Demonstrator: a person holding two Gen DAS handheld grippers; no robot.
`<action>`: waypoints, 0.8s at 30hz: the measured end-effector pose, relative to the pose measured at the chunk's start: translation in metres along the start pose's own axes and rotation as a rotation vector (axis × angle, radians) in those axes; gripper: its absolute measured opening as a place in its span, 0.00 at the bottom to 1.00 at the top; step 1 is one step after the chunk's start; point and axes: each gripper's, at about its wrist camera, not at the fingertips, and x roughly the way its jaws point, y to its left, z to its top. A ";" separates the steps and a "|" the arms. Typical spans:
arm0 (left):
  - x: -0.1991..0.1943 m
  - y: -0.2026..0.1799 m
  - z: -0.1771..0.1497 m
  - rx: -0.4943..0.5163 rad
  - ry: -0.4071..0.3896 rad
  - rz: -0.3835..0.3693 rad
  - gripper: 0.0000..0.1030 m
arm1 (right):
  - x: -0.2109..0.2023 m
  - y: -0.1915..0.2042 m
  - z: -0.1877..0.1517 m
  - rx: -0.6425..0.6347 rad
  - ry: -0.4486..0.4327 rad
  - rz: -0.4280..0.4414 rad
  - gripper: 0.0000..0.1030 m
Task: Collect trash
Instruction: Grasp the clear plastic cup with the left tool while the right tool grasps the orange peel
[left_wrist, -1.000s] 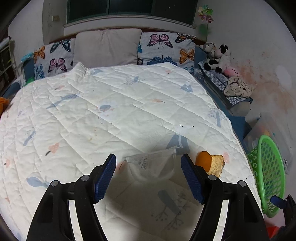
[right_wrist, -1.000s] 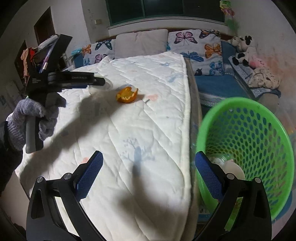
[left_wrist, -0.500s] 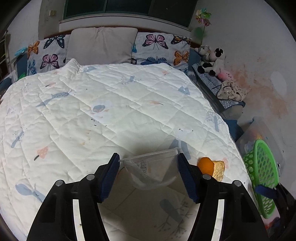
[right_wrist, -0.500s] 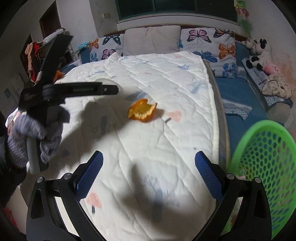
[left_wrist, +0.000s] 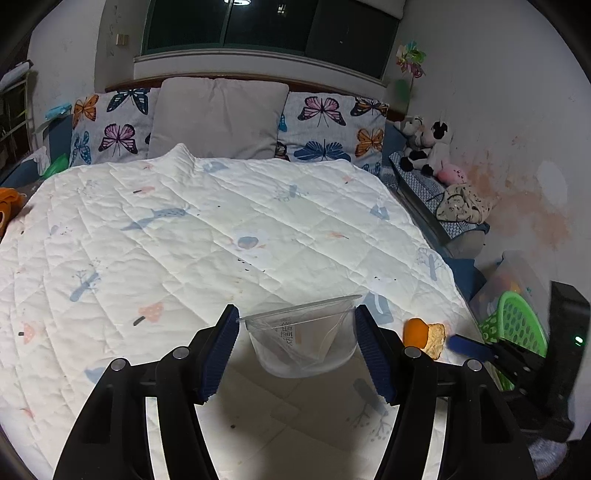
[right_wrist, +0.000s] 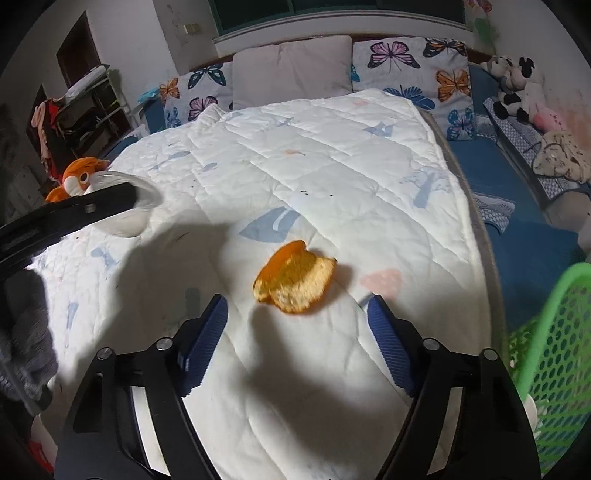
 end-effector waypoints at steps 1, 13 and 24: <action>-0.001 0.001 0.000 0.000 -0.002 -0.001 0.60 | 0.003 0.000 0.002 0.000 0.001 -0.009 0.71; -0.007 0.000 -0.007 0.004 0.000 -0.007 0.60 | 0.000 -0.001 -0.003 -0.001 -0.024 -0.068 0.40; -0.022 -0.033 -0.020 0.060 -0.003 -0.045 0.60 | -0.044 -0.010 -0.025 0.032 -0.064 -0.035 0.37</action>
